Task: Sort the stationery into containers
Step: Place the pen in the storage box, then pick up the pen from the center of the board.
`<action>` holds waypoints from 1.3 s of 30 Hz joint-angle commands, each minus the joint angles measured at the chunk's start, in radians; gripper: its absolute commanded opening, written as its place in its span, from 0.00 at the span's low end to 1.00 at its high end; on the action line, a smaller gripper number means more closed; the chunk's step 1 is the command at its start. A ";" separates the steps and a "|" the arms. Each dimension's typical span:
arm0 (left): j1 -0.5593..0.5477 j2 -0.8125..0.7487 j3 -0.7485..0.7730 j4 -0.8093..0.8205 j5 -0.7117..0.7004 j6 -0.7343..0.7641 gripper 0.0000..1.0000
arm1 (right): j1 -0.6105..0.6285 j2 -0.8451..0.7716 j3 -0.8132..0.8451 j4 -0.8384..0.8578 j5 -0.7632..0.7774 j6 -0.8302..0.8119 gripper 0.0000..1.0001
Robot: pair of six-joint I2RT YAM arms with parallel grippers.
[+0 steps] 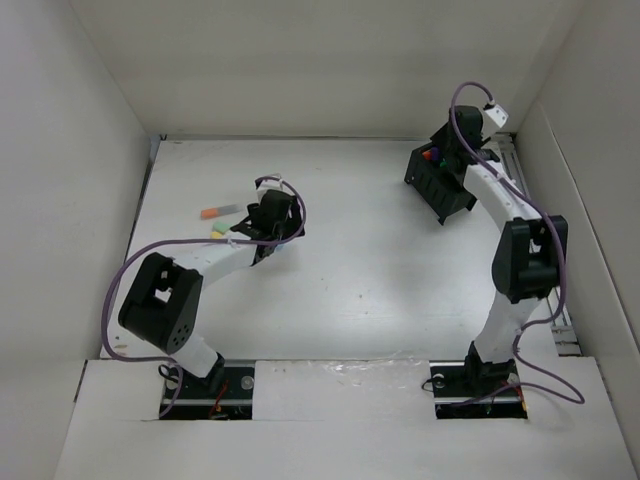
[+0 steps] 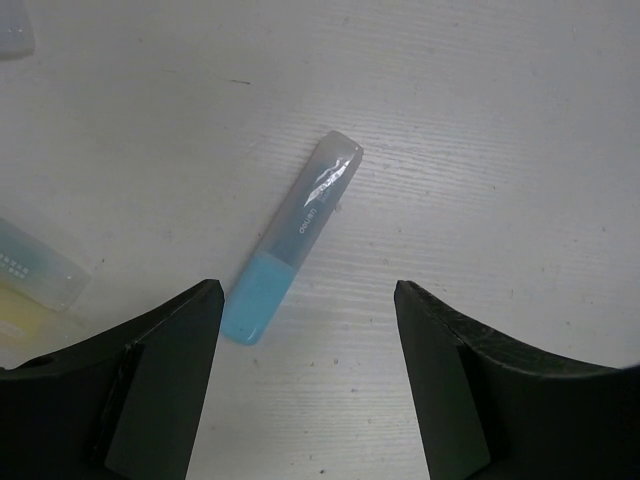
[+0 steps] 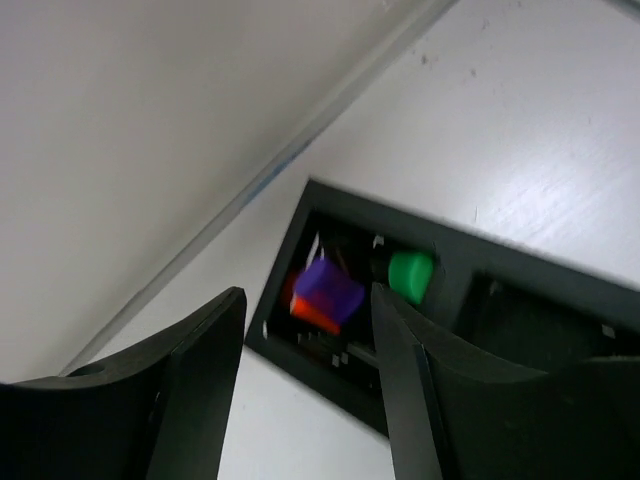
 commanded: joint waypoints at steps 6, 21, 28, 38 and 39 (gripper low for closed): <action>0.005 0.054 0.061 -0.013 -0.020 0.041 0.64 | 0.126 -0.357 -0.345 0.144 -0.129 0.111 0.32; 0.005 0.216 0.153 -0.081 -0.116 0.012 0.61 | 0.262 -0.595 -0.663 0.197 -0.312 0.092 0.46; 0.005 0.247 0.150 -0.093 -0.116 0.003 0.42 | 0.262 -0.604 -0.683 0.197 -0.330 0.092 0.49; 0.005 0.206 0.123 -0.064 -0.054 -0.006 0.00 | 0.240 -0.567 -0.674 0.197 -0.543 0.074 0.72; 0.005 0.187 0.109 -0.047 -0.035 -0.006 0.00 | 0.240 -0.552 -0.674 0.197 -0.562 0.074 0.72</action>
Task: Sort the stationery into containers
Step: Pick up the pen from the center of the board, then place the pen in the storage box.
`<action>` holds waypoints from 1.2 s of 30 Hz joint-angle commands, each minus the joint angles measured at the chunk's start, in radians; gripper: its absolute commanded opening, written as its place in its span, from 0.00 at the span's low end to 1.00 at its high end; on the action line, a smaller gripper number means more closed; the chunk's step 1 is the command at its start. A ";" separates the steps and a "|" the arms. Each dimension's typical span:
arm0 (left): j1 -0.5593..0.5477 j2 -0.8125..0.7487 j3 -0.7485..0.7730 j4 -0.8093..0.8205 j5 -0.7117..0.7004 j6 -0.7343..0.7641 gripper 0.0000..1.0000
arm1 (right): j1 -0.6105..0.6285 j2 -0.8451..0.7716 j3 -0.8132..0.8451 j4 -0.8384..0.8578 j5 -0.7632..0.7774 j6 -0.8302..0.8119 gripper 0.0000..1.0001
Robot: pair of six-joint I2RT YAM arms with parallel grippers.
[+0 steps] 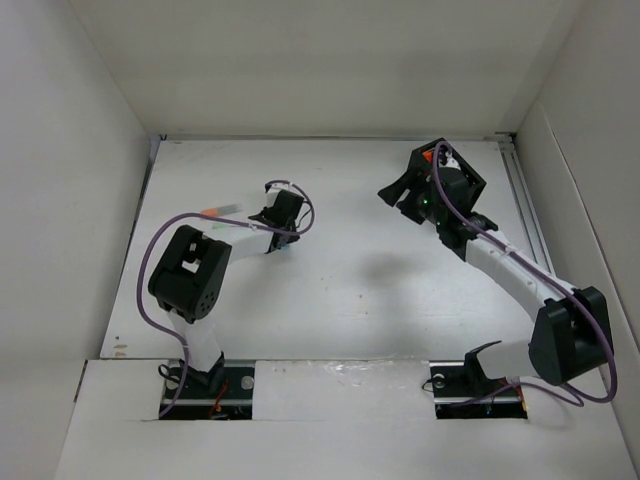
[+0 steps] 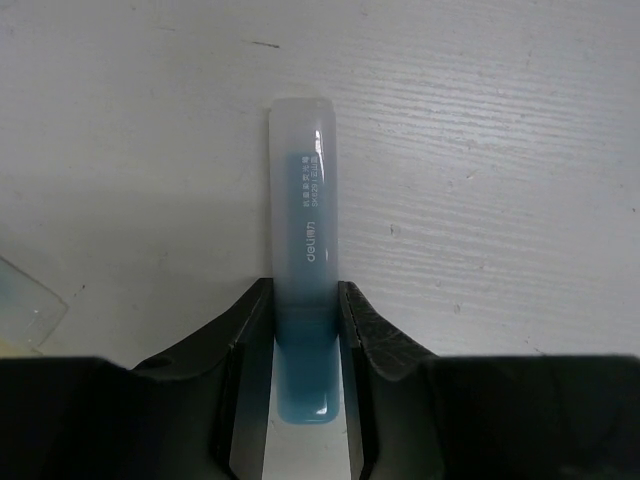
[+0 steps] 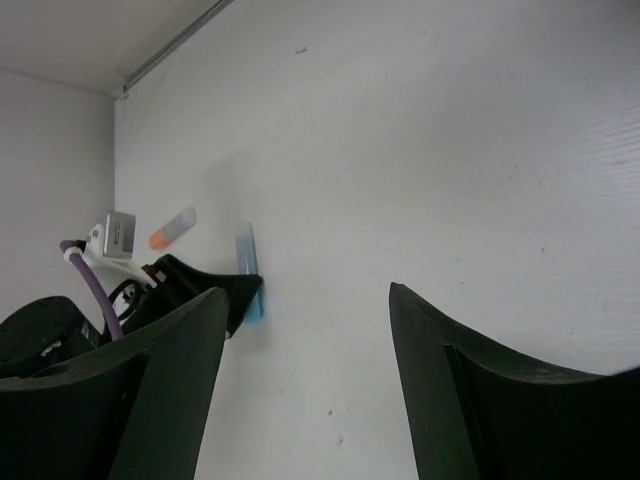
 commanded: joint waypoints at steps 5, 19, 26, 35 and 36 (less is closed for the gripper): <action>0.005 -0.192 -0.105 0.171 0.226 -0.003 0.00 | -0.010 0.087 0.036 0.058 -0.236 -0.027 0.73; 0.005 -0.305 -0.230 0.446 0.688 0.036 0.00 | 0.119 0.255 0.182 0.079 -0.486 -0.114 0.79; 0.005 -0.334 -0.253 0.489 0.756 0.036 0.00 | 0.130 0.334 0.219 0.079 -0.379 -0.105 0.79; -0.015 -0.334 -0.253 0.489 0.810 0.046 0.00 | 0.130 0.403 0.239 0.099 -0.371 -0.094 0.64; -0.015 -0.334 -0.253 0.489 0.819 0.046 0.00 | 0.130 0.413 0.239 0.108 -0.380 -0.094 0.54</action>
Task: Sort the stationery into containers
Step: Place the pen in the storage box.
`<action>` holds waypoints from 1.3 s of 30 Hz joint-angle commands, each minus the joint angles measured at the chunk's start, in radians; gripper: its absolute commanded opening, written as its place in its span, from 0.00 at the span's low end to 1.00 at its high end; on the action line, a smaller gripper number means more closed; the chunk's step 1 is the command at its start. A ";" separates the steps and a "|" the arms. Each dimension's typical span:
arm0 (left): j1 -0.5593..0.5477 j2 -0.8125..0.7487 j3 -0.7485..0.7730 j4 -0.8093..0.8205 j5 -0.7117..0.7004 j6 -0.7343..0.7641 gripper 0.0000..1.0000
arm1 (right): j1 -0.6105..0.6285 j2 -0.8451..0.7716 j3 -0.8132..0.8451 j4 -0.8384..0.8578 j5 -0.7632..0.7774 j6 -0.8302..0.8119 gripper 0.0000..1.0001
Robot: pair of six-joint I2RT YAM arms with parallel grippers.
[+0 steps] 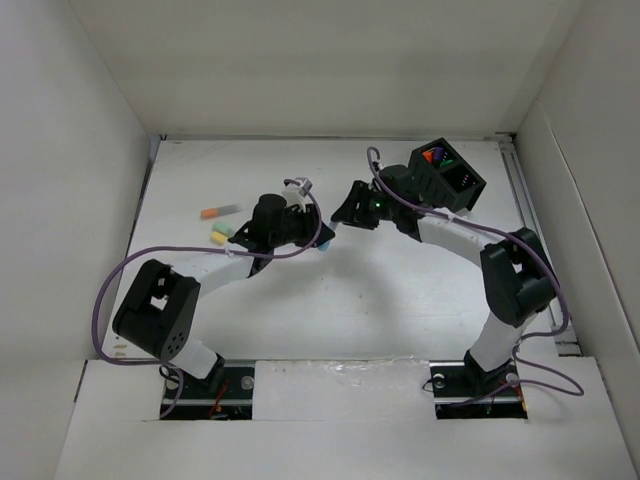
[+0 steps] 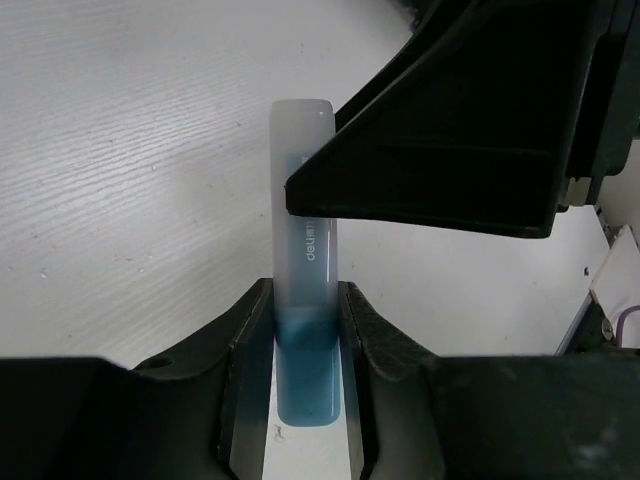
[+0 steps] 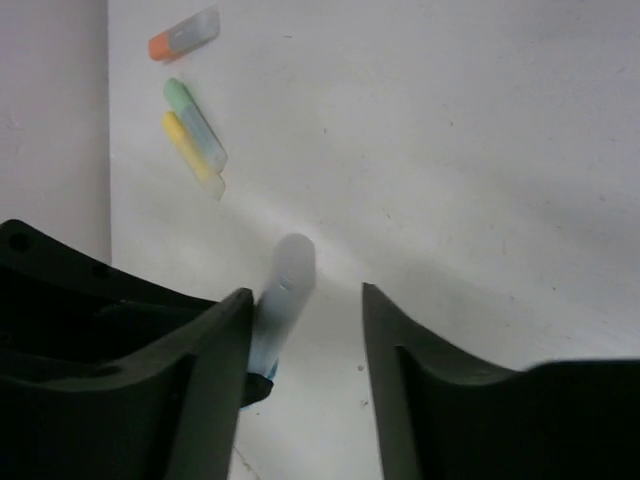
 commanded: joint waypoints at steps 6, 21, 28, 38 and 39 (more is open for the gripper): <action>-0.006 -0.042 -0.002 0.051 0.047 0.019 0.02 | -0.004 0.049 0.062 0.106 -0.060 0.018 0.15; -0.006 -0.270 -0.118 0.094 -0.122 -0.041 0.60 | -0.277 -0.254 -0.021 0.057 0.318 0.094 0.00; -0.006 -0.273 -0.095 -0.019 -0.270 -0.075 0.59 | -0.469 -0.391 0.034 -0.069 0.731 0.104 0.00; -0.006 -0.319 -0.106 -0.065 -0.415 -0.102 0.58 | -0.517 -0.169 0.236 -0.201 0.900 0.033 0.00; -0.006 -0.334 -0.106 -0.065 -0.450 -0.102 0.58 | -0.517 -0.158 0.245 -0.201 0.909 0.022 0.00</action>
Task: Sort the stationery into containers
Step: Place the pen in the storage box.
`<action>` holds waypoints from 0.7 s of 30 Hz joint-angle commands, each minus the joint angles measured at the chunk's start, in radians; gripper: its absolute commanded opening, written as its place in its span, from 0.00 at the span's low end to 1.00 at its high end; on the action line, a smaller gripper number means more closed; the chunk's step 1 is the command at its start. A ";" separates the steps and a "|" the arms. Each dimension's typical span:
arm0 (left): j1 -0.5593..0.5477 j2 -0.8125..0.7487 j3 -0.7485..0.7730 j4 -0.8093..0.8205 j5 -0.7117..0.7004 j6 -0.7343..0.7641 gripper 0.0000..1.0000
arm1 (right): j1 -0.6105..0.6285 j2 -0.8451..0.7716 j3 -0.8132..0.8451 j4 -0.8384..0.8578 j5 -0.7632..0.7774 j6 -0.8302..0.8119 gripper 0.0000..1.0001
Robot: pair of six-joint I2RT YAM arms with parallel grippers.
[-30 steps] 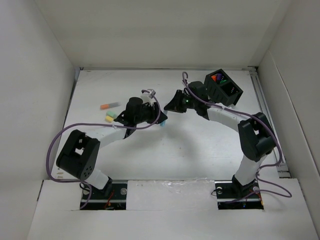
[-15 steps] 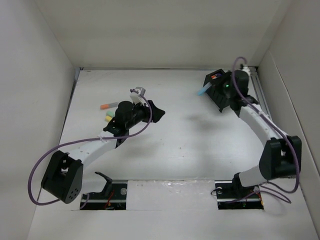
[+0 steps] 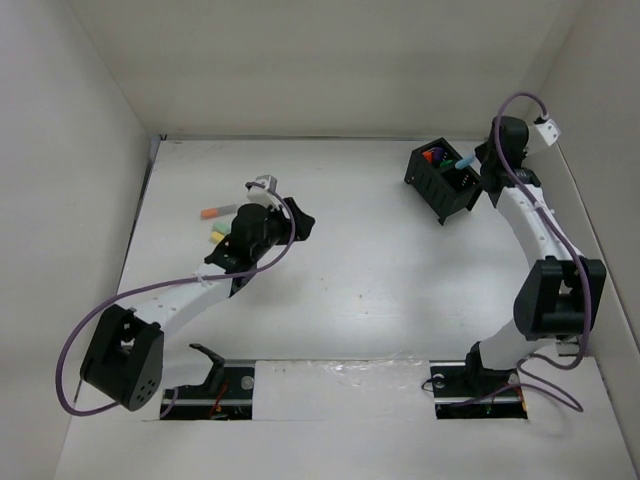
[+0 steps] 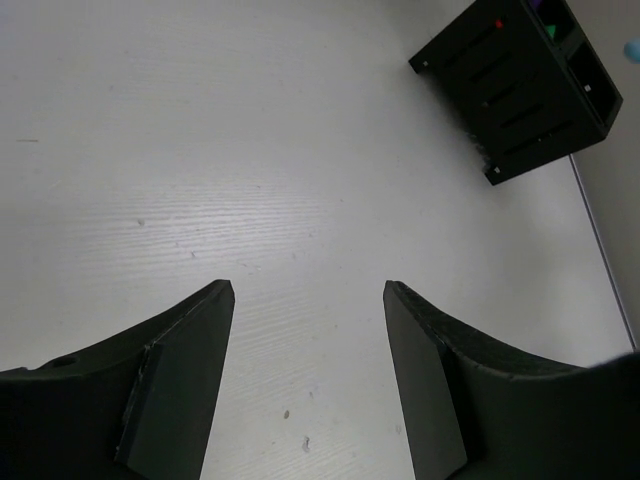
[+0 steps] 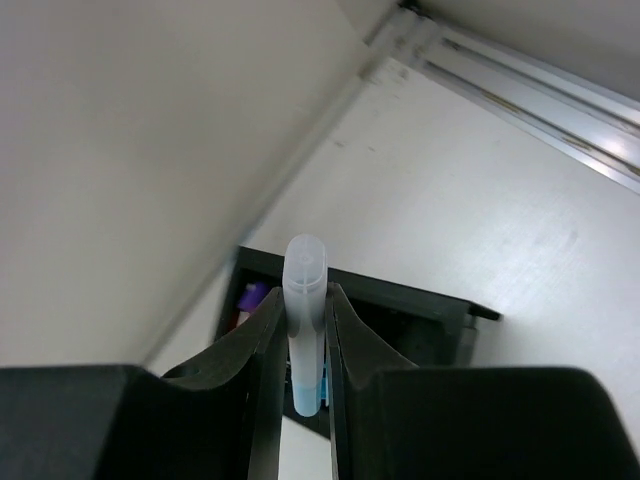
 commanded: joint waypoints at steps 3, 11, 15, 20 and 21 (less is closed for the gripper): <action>-0.005 -0.082 -0.008 -0.018 -0.138 -0.036 0.58 | -0.005 0.067 0.068 -0.065 0.081 -0.031 0.00; -0.005 -0.082 -0.008 -0.052 -0.207 -0.055 0.57 | -0.005 0.125 0.080 -0.065 0.105 -0.031 0.00; -0.005 -0.082 -0.008 -0.070 -0.275 -0.064 0.57 | 0.054 0.145 0.100 -0.055 0.131 -0.031 0.25; -0.005 -0.082 0.003 -0.118 -0.371 -0.082 0.57 | 0.101 0.113 0.073 -0.065 0.159 -0.019 0.62; -0.005 -0.082 0.003 -0.128 -0.417 -0.094 0.57 | 0.101 0.098 0.062 -0.074 0.146 -0.019 0.64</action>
